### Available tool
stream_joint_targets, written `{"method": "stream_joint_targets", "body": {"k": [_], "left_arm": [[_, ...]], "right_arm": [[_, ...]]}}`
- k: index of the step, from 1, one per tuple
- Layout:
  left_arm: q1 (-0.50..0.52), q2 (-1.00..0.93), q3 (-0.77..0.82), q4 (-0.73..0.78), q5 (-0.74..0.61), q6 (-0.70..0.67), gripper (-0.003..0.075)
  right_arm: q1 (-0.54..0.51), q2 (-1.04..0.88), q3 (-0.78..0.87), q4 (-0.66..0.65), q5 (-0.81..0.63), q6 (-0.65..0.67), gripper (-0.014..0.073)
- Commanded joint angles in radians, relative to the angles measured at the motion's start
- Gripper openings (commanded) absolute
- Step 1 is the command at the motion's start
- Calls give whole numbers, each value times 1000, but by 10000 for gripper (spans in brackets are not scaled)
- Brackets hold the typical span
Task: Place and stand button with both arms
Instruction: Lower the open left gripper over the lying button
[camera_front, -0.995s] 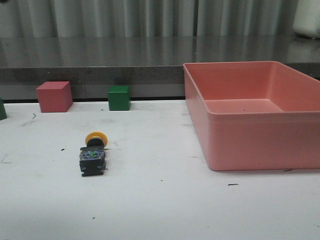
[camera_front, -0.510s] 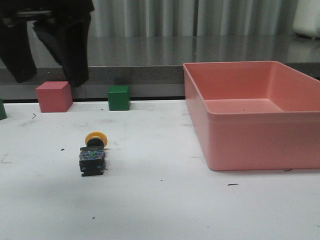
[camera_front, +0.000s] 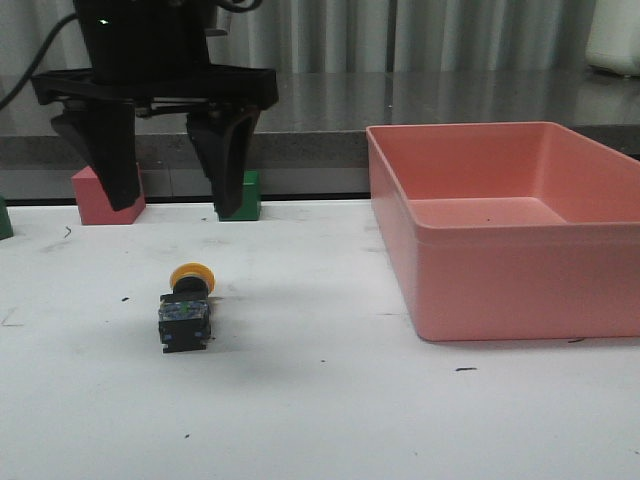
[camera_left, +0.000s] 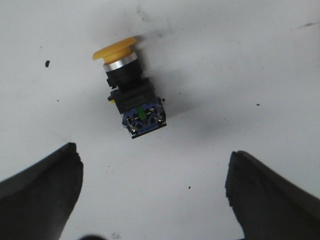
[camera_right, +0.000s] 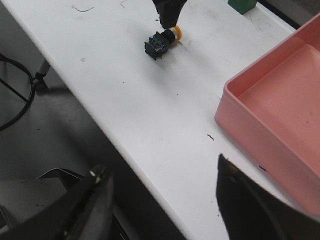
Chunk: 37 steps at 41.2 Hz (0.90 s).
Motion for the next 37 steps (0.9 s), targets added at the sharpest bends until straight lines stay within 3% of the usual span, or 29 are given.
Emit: {"method": "stream_joint_targets", "body": {"k": [1,18,37], "left_arm": [[16,-2,-68,-10,18,-36,567],[96,124,-133,-67,21,-57,566],[118,254,-221,-96,31,-81,566]], "right_arm": [[-5,2,-26,-1,-57,-7,471],[-5,2,-26,-1,-57,-7,471],[-5,2,-26,-1,-55,-7,471]]}}
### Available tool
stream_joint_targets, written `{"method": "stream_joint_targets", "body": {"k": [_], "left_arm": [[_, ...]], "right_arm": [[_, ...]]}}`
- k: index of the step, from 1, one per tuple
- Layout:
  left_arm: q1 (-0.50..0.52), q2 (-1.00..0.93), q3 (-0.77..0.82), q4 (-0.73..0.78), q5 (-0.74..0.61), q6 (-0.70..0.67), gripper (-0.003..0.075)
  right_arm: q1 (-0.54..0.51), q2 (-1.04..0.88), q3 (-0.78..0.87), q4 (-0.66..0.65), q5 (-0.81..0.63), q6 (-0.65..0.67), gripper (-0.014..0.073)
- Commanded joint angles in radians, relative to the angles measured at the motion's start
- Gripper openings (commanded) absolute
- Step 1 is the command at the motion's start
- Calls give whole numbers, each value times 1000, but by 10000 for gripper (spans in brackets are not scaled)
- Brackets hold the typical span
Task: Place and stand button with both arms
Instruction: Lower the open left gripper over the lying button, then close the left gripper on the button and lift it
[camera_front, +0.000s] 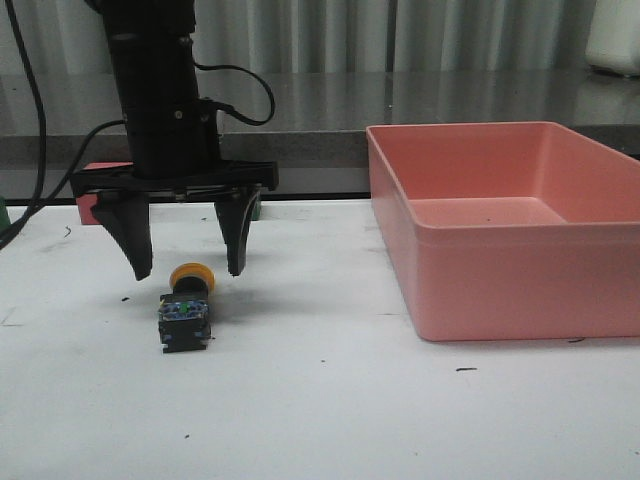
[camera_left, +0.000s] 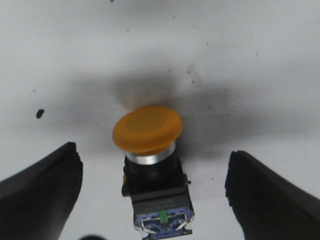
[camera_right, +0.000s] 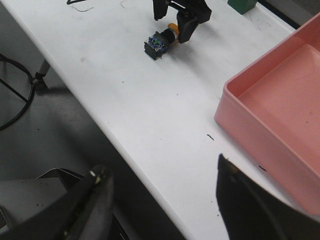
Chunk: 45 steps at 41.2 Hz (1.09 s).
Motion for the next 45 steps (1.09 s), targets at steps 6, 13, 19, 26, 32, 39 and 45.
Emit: {"method": "stream_joint_targets", "body": {"k": [6,13,19,26,32,39,45], "left_arm": [[5,1,-66,-18,33,-15,566],[11,12,-66,-18,36,-20,562],[18,12,-66,-17,37,-30,487],[22,14,-66,-17,44,-31,421],[22,16,-66,-17,44,-31,421],[22,34,-66,-29,44,-31,421],[22,45,-66,-52,46,-10,413]], "right_arm": [[-5,2,-26,-1,-55,-7,471],[-5,2,-26,-1,-55,-7,471],[-5,2,-26,-1,-55,-7,471],[-5,2,-26,-1,-55,-7,471],[-5,2,-26,-1,-55,-7,471],[-5,2,-26,-1,-55,-7,471],[-5,2,-26,-1,-55,-7,471]]}}
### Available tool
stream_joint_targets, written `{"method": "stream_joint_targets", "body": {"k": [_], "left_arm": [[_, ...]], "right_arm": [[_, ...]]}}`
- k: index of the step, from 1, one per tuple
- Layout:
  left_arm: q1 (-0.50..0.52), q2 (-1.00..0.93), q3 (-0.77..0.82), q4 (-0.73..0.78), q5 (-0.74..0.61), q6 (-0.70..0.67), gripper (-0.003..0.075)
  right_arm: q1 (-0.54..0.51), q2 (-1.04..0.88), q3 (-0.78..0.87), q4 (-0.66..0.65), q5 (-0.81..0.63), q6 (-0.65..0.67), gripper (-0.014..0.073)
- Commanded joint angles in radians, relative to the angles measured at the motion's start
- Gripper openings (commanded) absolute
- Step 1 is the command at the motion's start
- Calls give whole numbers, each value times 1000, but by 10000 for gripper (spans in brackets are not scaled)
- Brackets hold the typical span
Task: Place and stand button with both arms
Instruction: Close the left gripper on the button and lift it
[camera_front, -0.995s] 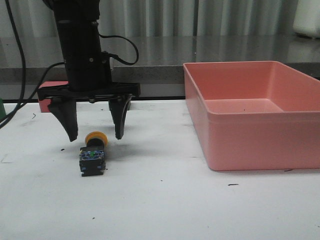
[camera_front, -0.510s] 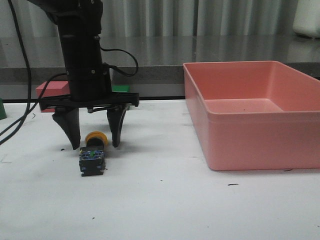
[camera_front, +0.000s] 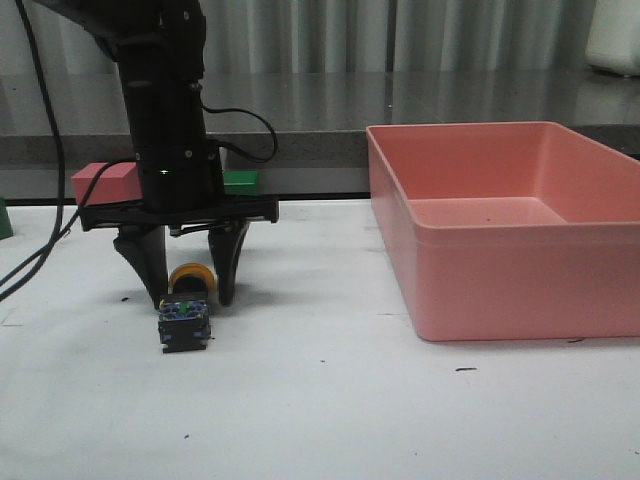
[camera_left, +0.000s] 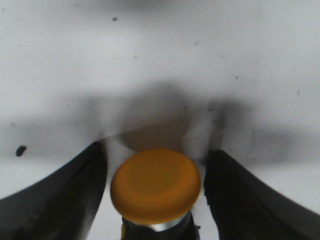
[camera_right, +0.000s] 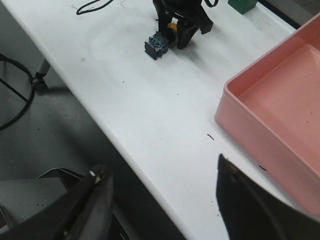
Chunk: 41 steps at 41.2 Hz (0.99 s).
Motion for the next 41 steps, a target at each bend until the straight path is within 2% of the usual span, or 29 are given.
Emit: {"method": "stream_joint_targets", "body": {"k": [1,7,10,21,30,38,41], "left_arm": [[4,-51,-25,-28,48,7,395],[4,-51,-25,-28,48,7,265],[4,-55,-25,-22,48,16,235],[4,-136,-25,-3,48,91,230],[4,-258,-4,154,48,94,230],[4,-414,155,248,-91,100,230],[7,-477,236,265,-149,142,230]], "right_arm": [[-5,2,-26,-1,-55,-7,471],[-5,2,-26,-1,-55,-7,471],[-5,2,-26,-1,-53,-7,471],[-5,2,-26,-1,-53,-7,471],[-5,2,-26,-1,-53,-7,471],[-5,2,-26,-1,-53,-7,471],[-5,2,-26,-1,-53,-7,471]]}}
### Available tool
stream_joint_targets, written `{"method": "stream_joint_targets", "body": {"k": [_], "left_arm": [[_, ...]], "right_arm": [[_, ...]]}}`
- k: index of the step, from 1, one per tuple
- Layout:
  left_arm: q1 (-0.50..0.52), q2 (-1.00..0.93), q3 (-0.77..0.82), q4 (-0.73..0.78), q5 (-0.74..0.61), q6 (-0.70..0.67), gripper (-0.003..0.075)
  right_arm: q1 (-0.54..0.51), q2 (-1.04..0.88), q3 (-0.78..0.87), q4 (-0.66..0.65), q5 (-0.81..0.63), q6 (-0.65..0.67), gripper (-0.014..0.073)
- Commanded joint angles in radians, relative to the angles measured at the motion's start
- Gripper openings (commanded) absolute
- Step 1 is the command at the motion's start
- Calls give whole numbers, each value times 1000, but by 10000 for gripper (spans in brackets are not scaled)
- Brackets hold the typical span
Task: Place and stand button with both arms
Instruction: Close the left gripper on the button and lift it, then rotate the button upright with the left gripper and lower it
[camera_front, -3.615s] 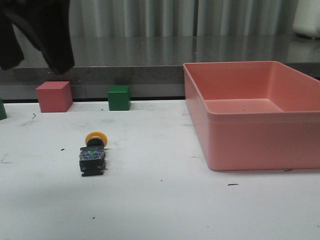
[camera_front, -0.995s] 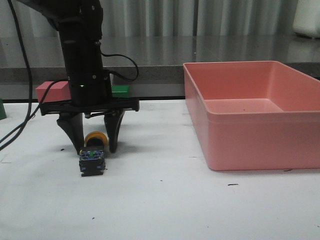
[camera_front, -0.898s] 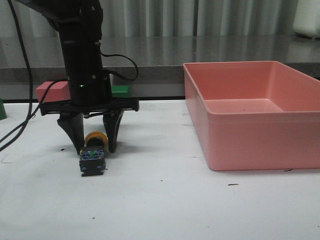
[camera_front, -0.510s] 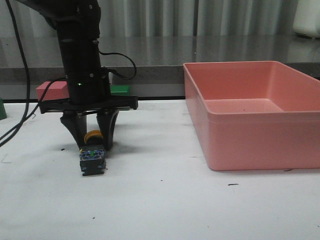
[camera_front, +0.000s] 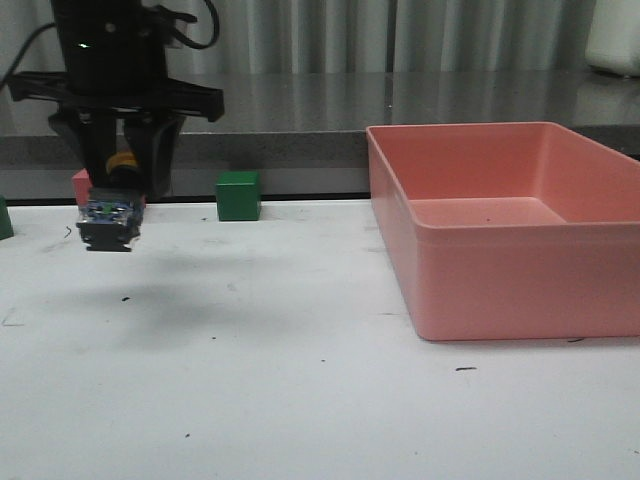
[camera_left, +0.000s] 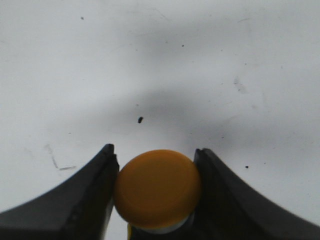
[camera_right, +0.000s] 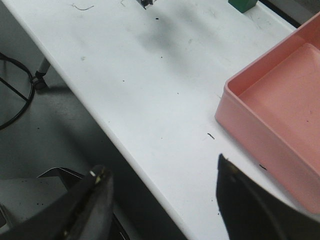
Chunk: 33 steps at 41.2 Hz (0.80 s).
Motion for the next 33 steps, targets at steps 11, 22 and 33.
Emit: {"method": "stream_joint_targets", "body": {"k": [11,22,33], "left_arm": [[84,-340,324,30,-312,117,230],[136,-586,651,28,-753,169,230],[136,-746,976,50,-1233,169,230]], "right_arm": [[-5,2,-26,-1,-58,-7,471],[-5,2,-26,-1,-58,-7,471],[-5,2,-26,-1,-58,-7,471]]}}
